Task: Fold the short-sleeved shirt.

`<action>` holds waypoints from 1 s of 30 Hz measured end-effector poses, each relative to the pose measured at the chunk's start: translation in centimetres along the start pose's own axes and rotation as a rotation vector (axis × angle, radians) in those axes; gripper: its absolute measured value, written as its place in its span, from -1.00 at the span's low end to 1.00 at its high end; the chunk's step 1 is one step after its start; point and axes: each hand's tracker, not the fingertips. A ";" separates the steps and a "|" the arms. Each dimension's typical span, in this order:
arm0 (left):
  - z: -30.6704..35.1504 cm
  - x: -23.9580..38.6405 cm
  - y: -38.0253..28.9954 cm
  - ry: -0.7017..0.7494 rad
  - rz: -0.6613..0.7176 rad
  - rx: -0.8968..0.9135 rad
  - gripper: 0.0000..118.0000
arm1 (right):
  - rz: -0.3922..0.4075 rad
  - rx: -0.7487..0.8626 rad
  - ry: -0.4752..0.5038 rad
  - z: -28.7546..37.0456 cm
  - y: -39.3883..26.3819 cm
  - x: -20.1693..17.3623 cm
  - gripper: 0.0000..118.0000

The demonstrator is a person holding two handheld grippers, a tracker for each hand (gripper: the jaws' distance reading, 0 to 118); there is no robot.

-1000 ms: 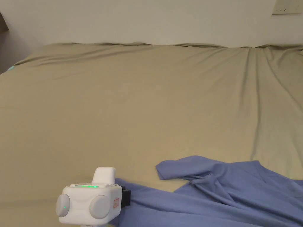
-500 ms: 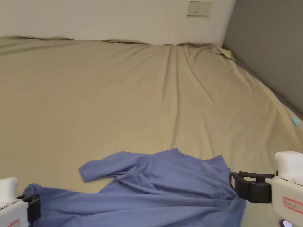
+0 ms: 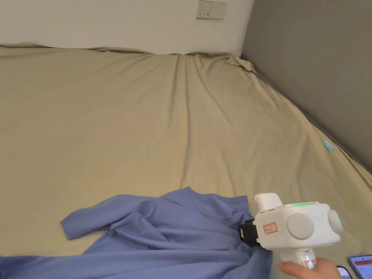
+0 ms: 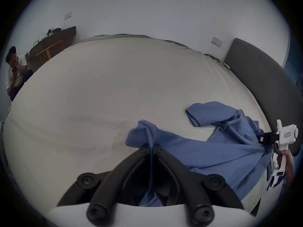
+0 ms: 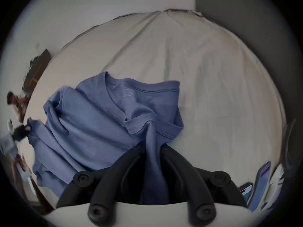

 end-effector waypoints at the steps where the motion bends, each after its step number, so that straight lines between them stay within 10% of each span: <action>1: 0.0 0.2 -0.1 -0.008 0.000 0.005 -0.97 | 0.028 0.009 -0.015 0.3 -0.3 -0.3 -0.73; 30: 45.7 4.0 9.0 -0.208 -0.096 1.016 -0.97 | 0.038 1.125 0.148 45.2 -4.8 -5.5 -0.76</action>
